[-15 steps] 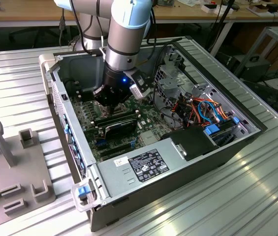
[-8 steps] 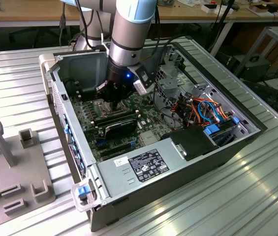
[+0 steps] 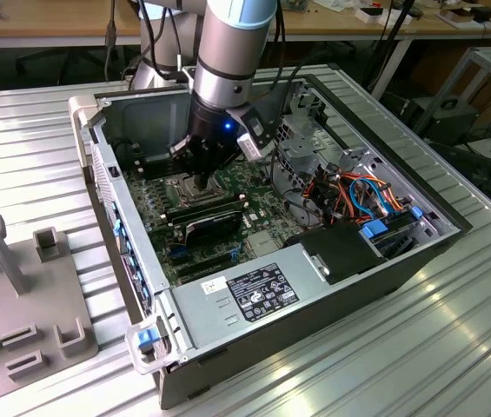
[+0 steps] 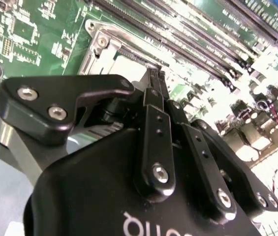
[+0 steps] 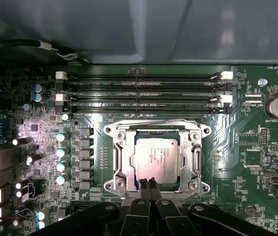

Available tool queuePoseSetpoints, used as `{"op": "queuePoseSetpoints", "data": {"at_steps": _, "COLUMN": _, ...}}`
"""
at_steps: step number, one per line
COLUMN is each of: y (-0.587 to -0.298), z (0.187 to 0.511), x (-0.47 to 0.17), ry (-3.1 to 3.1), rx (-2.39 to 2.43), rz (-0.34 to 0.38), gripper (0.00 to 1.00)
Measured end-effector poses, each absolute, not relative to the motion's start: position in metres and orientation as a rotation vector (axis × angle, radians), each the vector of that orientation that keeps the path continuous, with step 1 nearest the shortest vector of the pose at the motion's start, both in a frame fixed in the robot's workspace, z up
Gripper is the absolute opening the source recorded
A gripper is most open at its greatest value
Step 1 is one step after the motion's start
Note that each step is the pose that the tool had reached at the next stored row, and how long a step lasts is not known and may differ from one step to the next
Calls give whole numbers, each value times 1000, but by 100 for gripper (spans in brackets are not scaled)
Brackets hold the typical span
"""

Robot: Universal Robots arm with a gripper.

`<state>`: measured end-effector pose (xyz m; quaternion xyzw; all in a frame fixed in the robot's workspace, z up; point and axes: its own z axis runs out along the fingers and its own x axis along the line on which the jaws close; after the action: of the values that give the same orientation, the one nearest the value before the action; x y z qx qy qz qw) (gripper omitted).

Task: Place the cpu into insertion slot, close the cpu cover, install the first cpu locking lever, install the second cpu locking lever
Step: 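Install the second cpu locking lever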

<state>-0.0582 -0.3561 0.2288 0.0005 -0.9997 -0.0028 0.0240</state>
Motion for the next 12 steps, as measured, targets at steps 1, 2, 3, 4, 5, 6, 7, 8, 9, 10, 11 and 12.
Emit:
{"op": "queuePoseSetpoints", "data": {"at_steps": 1, "y": -356, "z": 230, "x": -58, "ry": -3093, "rx": 1, "rz": -8, "gripper": 11}}
{"op": "queuePoseSetpoints", "data": {"at_steps": 2, "y": -356, "z": 231, "x": -57, "ry": -3091, "rx": 1, "rz": -9, "gripper": 11}}
{"op": "queuePoseSetpoints", "data": {"at_steps": 3, "y": -356, "z": 233, "x": -57, "ry": -3091, "rx": 1, "rz": -9, "gripper": 11}}
{"op": "queuePoseSetpoints", "data": {"at_steps": 4, "y": -356, "z": 234, "x": -57, "ry": -3091, "rx": 1, "rz": -9, "gripper": 11}}
{"op": "queuePoseSetpoints", "data": {"at_steps": 5, "y": -356, "z": 237, "x": -57, "ry": -3091, "rx": 1, "rz": -9, "gripper": 11}}
{"op": "queuePoseSetpoints", "data": {"at_steps": 6, "y": -356, "z": 241, "x": -57, "ry": -3091, "rx": 1, "rz": -9, "gripper": 11}}
{"op": "queuePoseSetpoints", "data": {"at_steps": 7, "y": -356, "z": 245, "x": -57, "ry": -3091, "rx": 1, "rz": -10, "gripper": 11}}
{"op": "queuePoseSetpoints", "data": {"at_steps": 8, "y": -356, "z": 250, "x": -57, "ry": -3091, "rx": 1, "rz": -10, "gripper": 11}}
{"op": "queuePoseSetpoints", "data": {"at_steps": 9, "y": -358, "z": 250, "x": -57, "ry": -3091, "rx": 2, "rz": -10, "gripper": 11}}
{"op": "queuePoseSetpoints", "data": {"at_steps": 10, "y": -361, "z": 250, "x": -58, "ry": -3091, "rx": 1, "rz": -10, "gripper": 11}}
{"op": "queuePoseSetpoints", "data": {"at_steps": 11, "y": -363, "z": 251, "x": -58, "ry": -3091, "rx": 2, "rz": -10, "gripper": 11}}
{"op": "queuePoseSetpoints", "data": {"at_steps": 12, "y": -365, "z": 251, "x": -58, "ry": -3091, "rx": 1, "rz": -10, "gripper": 11}}
